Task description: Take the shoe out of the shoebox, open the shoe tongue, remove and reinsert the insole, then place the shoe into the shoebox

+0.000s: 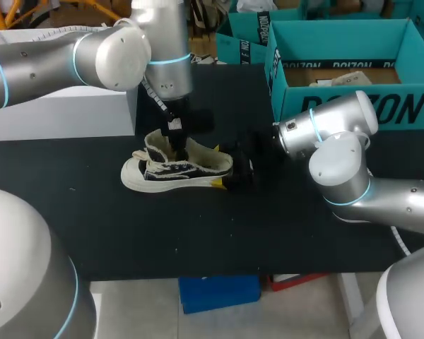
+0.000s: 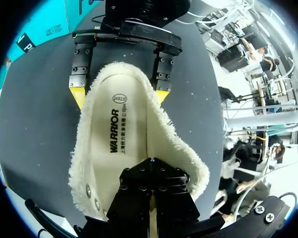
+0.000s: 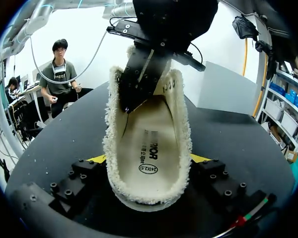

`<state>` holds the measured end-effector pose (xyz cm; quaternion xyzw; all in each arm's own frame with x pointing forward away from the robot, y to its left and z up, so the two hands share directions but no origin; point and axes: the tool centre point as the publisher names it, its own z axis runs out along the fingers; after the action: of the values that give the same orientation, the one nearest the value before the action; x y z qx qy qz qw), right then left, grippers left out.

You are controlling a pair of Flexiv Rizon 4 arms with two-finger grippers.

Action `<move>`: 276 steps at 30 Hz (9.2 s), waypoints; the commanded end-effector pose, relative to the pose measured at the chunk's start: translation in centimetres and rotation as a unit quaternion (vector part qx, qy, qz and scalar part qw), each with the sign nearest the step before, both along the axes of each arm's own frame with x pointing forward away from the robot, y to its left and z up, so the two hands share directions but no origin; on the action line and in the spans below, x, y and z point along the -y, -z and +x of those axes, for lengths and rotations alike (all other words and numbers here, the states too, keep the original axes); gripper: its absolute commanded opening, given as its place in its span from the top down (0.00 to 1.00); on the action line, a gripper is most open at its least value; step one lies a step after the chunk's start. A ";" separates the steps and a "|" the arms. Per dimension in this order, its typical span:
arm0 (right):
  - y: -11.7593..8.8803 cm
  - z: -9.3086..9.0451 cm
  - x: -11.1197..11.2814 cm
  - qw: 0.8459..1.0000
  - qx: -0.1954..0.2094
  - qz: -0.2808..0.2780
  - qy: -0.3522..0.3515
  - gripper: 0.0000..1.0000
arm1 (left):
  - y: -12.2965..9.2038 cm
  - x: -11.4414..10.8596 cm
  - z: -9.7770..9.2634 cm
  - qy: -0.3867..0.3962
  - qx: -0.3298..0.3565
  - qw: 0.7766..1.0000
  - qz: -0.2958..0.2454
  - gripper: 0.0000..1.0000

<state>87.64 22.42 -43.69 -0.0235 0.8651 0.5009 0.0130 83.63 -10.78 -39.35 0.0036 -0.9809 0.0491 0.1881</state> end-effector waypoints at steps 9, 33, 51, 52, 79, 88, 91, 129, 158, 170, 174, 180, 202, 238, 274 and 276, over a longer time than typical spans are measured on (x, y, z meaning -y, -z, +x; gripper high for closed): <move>0.1 0.1 -0.1 1.000 0.000 -0.001 0.001 1.00 | 1.2 0.2 -0.4 -0.001 -0.004 1.000 0.007 1.00; 0.1 0.1 -0.1 1.000 0.000 -0.001 0.001 1.00 | 2.6 0.6 -0.7 -0.007 -0.004 1.000 -0.006 1.00; 0.1 0.1 -0.1 1.000 0.000 -0.001 0.001 1.00 | 3.3 1.2 -0.7 -0.010 0.034 0.999 0.016 0.55; 0.1 0.1 -0.1 1.000 0.000 -0.001 0.001 1.00 | 3.5 1.3 -0.8 -0.011 0.045 0.999 0.023 0.54; 0.1 0.1 -0.1 1.000 0.000 -0.001 0.001 1.00 | 9.2 -3.1 -0.1 -0.036 0.237 0.962 0.134 0.69; 0.1 0.1 -0.1 1.000 0.000 -0.001 0.001 1.00 | 11.0 -4.5 0.4 -0.031 0.326 0.928 0.180 0.72; 0.1 0.1 -0.1 1.000 0.000 -0.001 0.001 1.00 | 11.2 -5.0 0.8 -0.039 0.350 0.917 0.186 0.74; 0.1 0.1 -0.1 1.000 0.000 -0.001 0.001 1.00 | 6.9 -4.6 1.2 -0.046 0.301 0.950 0.068 1.00; 0.1 0.1 -0.1 1.000 0.000 -0.001 0.001 1.00 | 0.9 -2.3 -1.1 -0.062 0.249 0.966 -0.032 1.00; 0.1 0.1 -0.1 1.000 0.000 -0.001 0.001 1.00 | 0.5 -3.0 0.0 -0.074 0.245 0.966 -0.048 1.00; 0.1 0.1 -0.1 1.000 0.000 -0.001 0.001 1.00 | 0.4 -3.1 0.2 -0.075 0.242 0.966 -0.056 1.00; 0.1 0.1 -0.1 1.000 0.000 -0.001 0.001 1.00 | 0.3 -2.8 0.2 -0.072 0.239 0.966 -0.065 1.00; 0.1 0.1 -0.1 1.000 0.000 -0.001 0.001 1.00 | -0.8 -2.9 0.1 -0.075 0.239 0.964 -0.090 1.00; 0.1 0.1 -0.1 1.000 0.000 -0.001 0.001 1.00 | -1.0 -1.4 0.9 -0.062 0.233 0.965 -0.103 0.65; 0.1 0.1 -0.1 1.000 0.000 -0.001 0.001 1.00 | -0.8 7.4 1.8 0.043 0.273 0.954 -0.112 0.58; 0.1 0.1 -0.1 1.000 0.000 -0.001 0.001 1.00 | -0.9 7.2 1.4 0.046 0.281 0.952 -0.109 0.58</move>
<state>87.55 22.52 -43.68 -0.0231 0.8651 0.5009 0.0136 85.56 -18.13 -38.39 -0.0765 -0.9824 0.1469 -0.0868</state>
